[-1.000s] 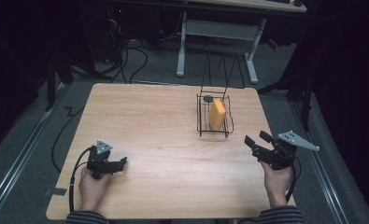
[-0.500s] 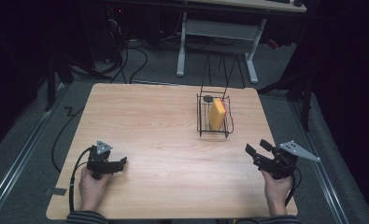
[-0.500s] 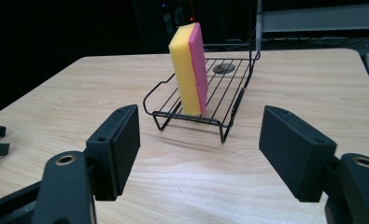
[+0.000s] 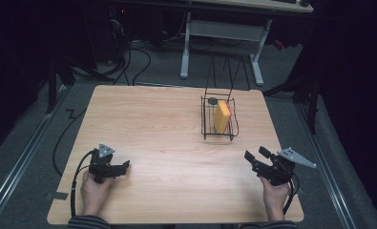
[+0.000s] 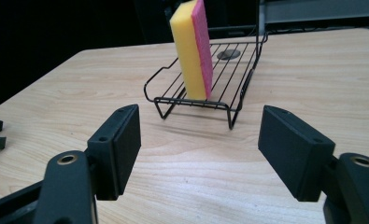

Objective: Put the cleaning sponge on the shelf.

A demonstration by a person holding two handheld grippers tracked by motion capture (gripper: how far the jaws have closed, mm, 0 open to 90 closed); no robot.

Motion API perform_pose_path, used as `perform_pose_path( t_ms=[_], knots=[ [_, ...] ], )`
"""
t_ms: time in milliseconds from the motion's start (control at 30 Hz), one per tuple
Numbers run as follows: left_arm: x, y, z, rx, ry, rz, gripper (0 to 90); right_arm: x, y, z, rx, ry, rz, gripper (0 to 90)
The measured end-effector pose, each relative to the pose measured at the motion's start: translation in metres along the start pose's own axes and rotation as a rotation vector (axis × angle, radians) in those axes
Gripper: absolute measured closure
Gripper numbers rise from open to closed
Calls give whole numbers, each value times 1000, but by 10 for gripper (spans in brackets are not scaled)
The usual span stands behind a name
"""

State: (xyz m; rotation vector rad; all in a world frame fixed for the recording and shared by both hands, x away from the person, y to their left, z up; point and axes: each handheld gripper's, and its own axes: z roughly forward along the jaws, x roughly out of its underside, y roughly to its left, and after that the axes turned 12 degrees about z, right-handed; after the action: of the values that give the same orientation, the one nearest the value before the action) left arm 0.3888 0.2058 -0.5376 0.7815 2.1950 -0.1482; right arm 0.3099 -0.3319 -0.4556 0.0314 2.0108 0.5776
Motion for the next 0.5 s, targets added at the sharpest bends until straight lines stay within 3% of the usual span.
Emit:
perform_pose_path(
  t_ms=[500],
  knots=[
    [0,0,0,0,-1,0,156,19,-1,20,26,60,-8,315]
  ],
)
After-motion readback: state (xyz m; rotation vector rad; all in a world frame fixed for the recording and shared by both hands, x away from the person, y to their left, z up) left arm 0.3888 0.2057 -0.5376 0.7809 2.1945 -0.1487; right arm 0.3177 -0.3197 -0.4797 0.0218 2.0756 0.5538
